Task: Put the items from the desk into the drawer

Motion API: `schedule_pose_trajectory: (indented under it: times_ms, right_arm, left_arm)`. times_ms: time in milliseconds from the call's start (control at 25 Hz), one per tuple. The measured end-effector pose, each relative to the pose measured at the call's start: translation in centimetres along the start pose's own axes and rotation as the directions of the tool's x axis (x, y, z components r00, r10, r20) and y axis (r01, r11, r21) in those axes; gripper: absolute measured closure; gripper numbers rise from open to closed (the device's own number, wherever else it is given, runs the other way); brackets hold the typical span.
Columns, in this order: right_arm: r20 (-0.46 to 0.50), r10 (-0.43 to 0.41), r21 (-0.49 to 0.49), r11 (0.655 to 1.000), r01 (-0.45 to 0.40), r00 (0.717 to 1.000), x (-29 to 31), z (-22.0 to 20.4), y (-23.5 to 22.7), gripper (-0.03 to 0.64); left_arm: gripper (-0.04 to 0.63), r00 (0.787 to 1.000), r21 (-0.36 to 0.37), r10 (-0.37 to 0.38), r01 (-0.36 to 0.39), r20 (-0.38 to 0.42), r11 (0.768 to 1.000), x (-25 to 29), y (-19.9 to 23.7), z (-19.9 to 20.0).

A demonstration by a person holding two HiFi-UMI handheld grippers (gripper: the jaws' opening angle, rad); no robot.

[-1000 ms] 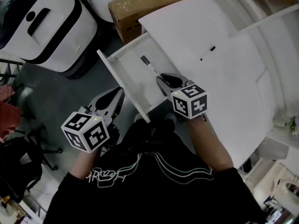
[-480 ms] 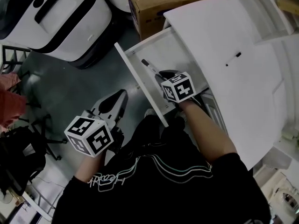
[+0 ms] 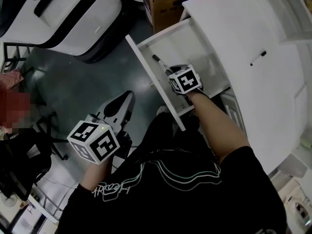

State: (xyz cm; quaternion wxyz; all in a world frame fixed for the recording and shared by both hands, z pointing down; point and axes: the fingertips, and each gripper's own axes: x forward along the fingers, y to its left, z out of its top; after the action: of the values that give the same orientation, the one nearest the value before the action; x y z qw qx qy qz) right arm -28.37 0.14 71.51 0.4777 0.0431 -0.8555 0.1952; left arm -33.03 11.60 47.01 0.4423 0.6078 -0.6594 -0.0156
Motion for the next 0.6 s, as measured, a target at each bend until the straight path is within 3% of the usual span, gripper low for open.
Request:
schedule_pose_trajectory:
  times_ms: [280, 440, 600]
  right_arm:
    - [-0.070, 0.036, 0.004, 0.999, -0.036, 0.997, 1.4, -1.2, -0.1, 0.528]
    - [-0.071, 0.109, 0.048, 0.993, -0.106, 0.991, 0.8, -1.1, 0.9, 0.417]
    - [0.002, 0.108, 0.030, 0.994, -0.108, 0.994, -2.4, 0.0, 0.8, 0.410]
  left_arm:
    - [0.574, 1.000, -0.004, 0.003, -0.003, 0.010, 1.000, -0.1, 0.0, 0.7]
    - [0.572, 1.000, 0.009, 0.012, -0.013, 0.024, 1.000, -0.7, -0.4, 1.5]
    - [0.574, 0.999, 0.025, -0.013, 0.011, 0.043, 1.000, -0.8, -1.6, 2.4]
